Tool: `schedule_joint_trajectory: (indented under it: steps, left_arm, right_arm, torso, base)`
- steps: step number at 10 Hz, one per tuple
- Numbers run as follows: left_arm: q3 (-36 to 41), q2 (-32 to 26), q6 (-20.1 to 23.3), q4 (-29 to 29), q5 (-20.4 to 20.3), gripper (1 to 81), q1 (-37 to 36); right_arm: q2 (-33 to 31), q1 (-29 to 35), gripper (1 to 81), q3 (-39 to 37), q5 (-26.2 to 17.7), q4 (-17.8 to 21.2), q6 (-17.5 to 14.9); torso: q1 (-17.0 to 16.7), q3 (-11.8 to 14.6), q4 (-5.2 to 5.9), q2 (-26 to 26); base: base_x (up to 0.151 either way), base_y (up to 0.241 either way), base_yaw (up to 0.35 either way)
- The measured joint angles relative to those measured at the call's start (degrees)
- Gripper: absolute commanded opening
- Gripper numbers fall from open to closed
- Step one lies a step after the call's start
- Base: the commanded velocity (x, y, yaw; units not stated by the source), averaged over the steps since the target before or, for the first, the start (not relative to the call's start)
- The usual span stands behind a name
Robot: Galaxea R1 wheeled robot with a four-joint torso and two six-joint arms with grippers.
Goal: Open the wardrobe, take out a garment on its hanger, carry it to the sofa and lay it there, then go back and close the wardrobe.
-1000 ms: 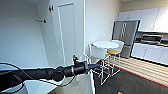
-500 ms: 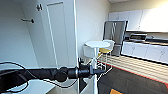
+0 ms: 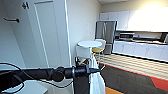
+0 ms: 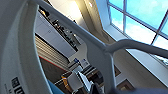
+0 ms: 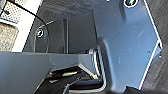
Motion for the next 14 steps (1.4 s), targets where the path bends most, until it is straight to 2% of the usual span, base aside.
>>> schedule_joint_trajectory:
  steps: [14]
  left_arm:
    - [0.73, -0.94, -0.04, 0.3, 0.02, 1.0, 0.0]
  right_arm:
    - [0.06, 0.04, 81.1, -0.09, -0.02, 0.02, 0.02]
  torso:
    - [-0.02, 0.0, 0.0, 0.0]
  base:
    - [0.0, 0.0, -0.23]
